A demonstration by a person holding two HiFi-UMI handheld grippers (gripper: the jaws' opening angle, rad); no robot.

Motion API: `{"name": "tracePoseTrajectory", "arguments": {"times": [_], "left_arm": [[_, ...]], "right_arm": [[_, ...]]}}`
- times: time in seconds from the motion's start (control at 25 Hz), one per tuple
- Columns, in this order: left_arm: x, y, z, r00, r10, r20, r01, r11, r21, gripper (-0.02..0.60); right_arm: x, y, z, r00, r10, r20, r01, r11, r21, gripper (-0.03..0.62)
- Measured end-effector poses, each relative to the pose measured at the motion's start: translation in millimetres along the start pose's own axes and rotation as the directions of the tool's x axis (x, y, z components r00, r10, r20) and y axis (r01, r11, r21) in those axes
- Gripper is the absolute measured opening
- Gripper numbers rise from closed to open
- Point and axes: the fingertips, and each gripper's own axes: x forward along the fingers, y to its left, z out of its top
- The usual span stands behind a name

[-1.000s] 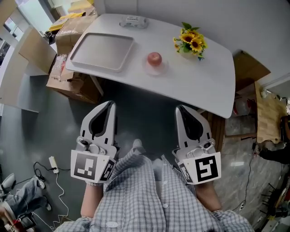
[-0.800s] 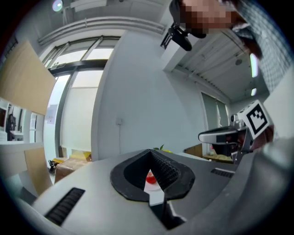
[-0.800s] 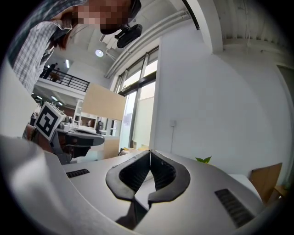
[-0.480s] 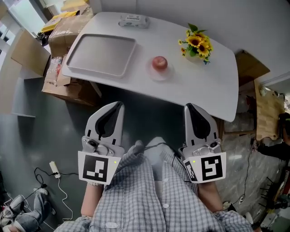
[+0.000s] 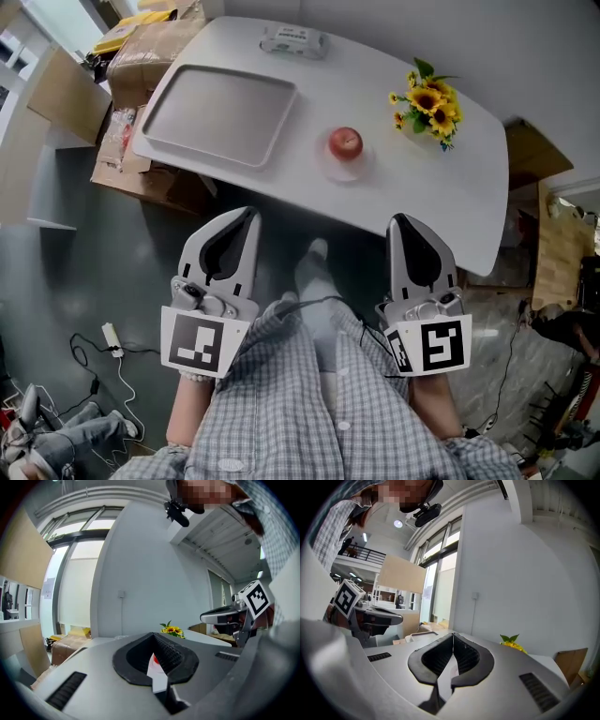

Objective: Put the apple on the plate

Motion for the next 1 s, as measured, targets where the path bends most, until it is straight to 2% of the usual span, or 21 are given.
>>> {"name": "tracePoseTrajectory", "arguments": {"times": [0.32,0.64,0.76,1.0], "left_arm": [[58,7,0,0.998,-0.002,-0.065,0.000,1.000,-0.026,0.008],[129,16,4,0.995,0.000,-0.098,-0.005,0.999,-0.052,0.008],[155,17,0,0.991,-0.008,-0.132,0.002,0.999,-0.051,0.008],[195,14,-10,0.979,-0.036,-0.198,0.027,0.998,-0.048,0.008]], "right_arm": [[58,-31,2,0.998,0.067,-0.005,-0.067,0.998,-0.014,0.020],[108,-73,-16,0.992,0.113,-0.057,-0.114,0.994,-0.002,0.020],[121,-88,-21,0.990,0.137,-0.040,-0.137,0.991,0.009,0.020],[142,-116,-42,0.988,0.127,-0.092,-0.126,0.992,0.011,0.020]]}}
